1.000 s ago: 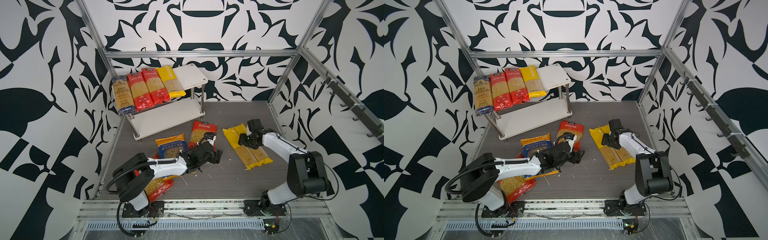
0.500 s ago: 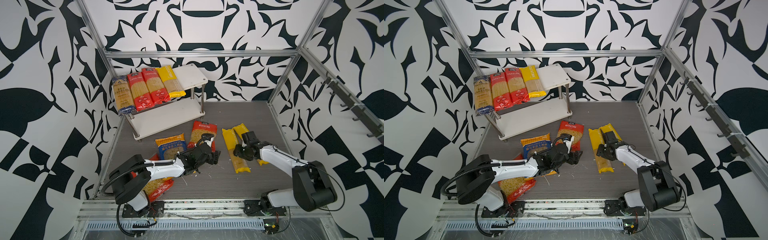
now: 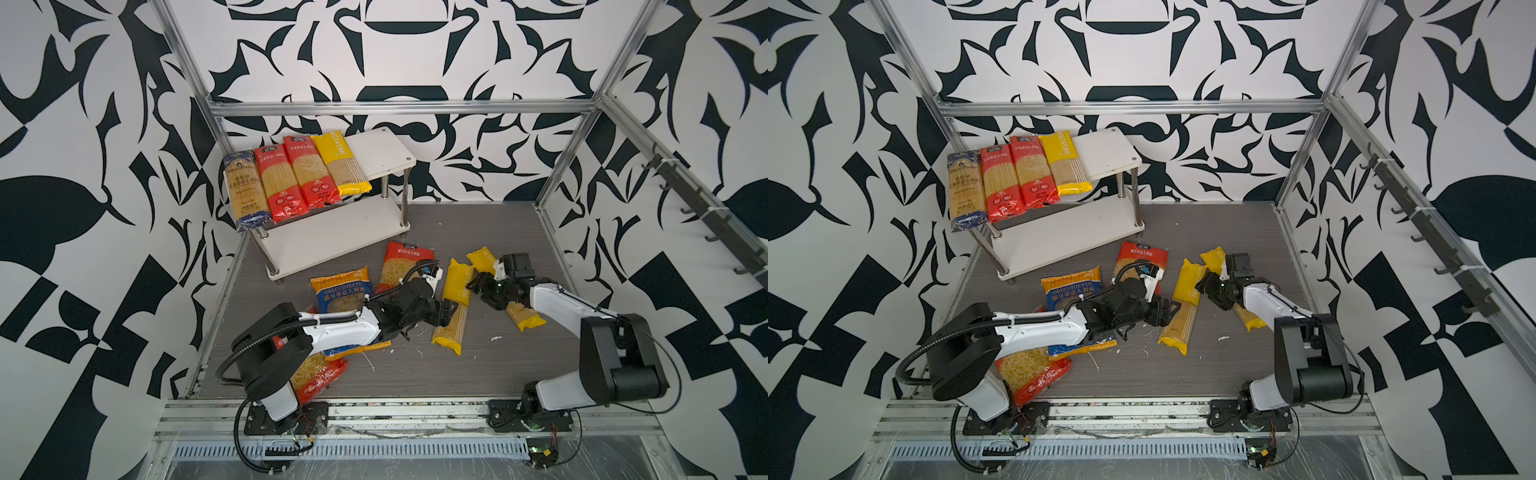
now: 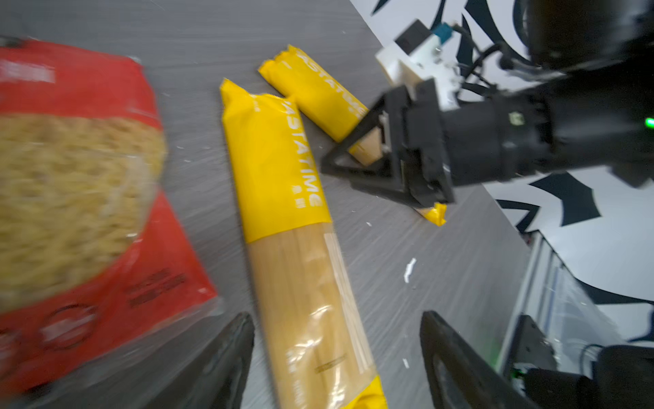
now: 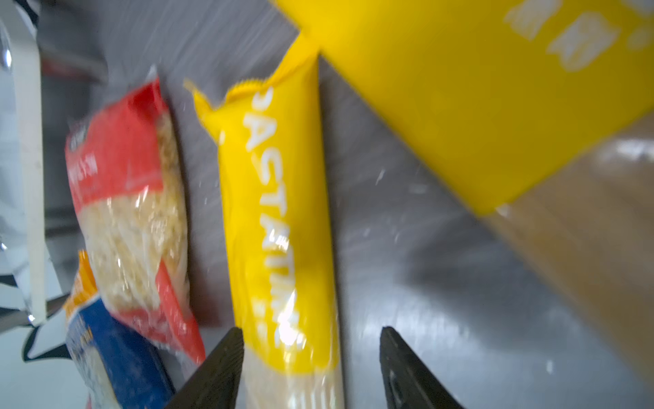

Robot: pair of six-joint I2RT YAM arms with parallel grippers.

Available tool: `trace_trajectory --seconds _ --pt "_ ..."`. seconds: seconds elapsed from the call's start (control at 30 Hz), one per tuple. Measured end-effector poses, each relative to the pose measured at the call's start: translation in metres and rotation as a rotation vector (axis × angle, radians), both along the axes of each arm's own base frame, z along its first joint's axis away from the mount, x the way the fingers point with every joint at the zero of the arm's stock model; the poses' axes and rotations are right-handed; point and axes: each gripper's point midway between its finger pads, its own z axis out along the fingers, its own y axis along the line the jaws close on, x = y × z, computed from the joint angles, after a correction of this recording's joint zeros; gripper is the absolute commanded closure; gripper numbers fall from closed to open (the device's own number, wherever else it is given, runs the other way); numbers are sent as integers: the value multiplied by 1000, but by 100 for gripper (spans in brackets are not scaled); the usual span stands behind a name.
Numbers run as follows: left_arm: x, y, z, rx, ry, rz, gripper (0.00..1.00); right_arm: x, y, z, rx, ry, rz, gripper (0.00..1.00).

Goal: Arrange pasta packages on shelves
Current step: Pick up the pasta bag from the center of the table.

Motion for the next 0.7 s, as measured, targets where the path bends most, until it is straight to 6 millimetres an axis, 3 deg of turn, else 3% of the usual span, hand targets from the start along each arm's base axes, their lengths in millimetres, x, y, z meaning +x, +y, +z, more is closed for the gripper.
trace_trajectory --seconds 0.17,0.33,0.5,0.6,0.7 --pt "-5 -7 -20 31 64 -31 23 18 5 -17 28 4 22 38" --pt "-5 -6 -23 36 86 -32 23 42 9 -17 45 -49 33 45" --pt "-1 -1 -26 31 105 -15 23 55 14 -21 59 -71 40 68" --pt "6 9 -26 18 127 13 23 58 19 -20 75 -108 60 84" --pt "18 27 -23 -22 155 53 23 58 27 -9 84 -184 90 95"
